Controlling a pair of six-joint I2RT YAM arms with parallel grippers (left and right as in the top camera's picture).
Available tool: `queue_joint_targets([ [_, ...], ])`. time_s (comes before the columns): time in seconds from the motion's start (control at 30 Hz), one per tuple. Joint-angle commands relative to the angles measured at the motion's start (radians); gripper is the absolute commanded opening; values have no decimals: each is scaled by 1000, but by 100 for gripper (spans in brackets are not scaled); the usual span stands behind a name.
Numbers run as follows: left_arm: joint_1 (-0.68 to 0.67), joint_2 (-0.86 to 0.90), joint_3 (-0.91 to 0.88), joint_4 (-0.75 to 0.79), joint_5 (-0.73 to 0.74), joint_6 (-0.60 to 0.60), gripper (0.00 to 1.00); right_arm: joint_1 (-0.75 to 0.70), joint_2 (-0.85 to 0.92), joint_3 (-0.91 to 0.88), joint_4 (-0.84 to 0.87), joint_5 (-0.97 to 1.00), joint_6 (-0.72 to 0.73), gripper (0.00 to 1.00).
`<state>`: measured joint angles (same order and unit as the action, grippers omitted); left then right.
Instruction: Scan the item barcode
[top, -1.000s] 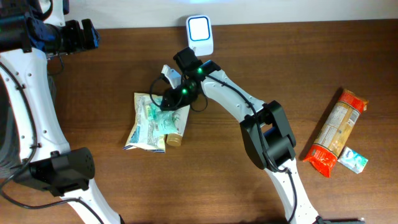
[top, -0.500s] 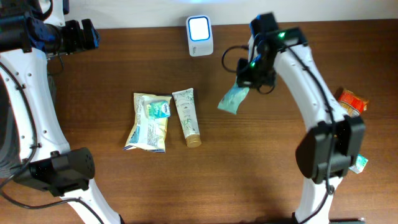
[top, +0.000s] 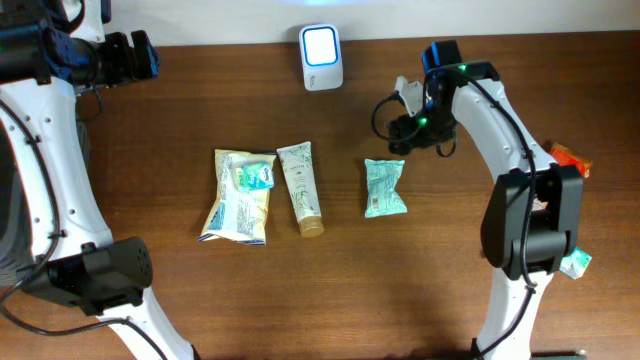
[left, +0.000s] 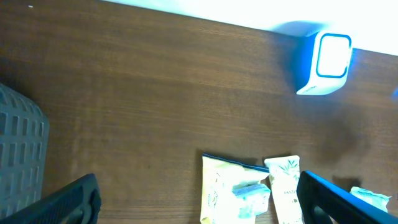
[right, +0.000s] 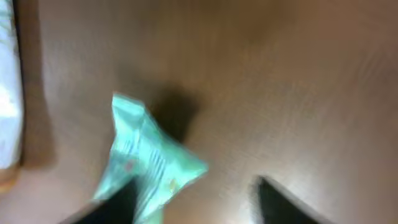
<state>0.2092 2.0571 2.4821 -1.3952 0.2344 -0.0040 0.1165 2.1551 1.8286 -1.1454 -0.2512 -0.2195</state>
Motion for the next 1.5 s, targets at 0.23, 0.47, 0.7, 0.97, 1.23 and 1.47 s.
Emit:
queue_joint_targets([
  [0.23,3,7,2,1,1,8,99,82,-5,-195,-135,0,275,4],
  [0.47,3,7,2,1,1,8,99,276,-6,-167,-137,-72,280,4],
  [0.7,3,7,2,1,1,8,99,128,-13,-45,-224,-70,267,4],
  [0.97,3,7,2,1,1,8,99,-6,-13,-235,-117,-213,222,79],
  [1.23,3,7,2,1,1,8,99,-7,-13,-392,148,-314,239,75],
  [1.47,3,7,2,1,0,8,99,-14,-13,-381,315,-338,242,56],
])
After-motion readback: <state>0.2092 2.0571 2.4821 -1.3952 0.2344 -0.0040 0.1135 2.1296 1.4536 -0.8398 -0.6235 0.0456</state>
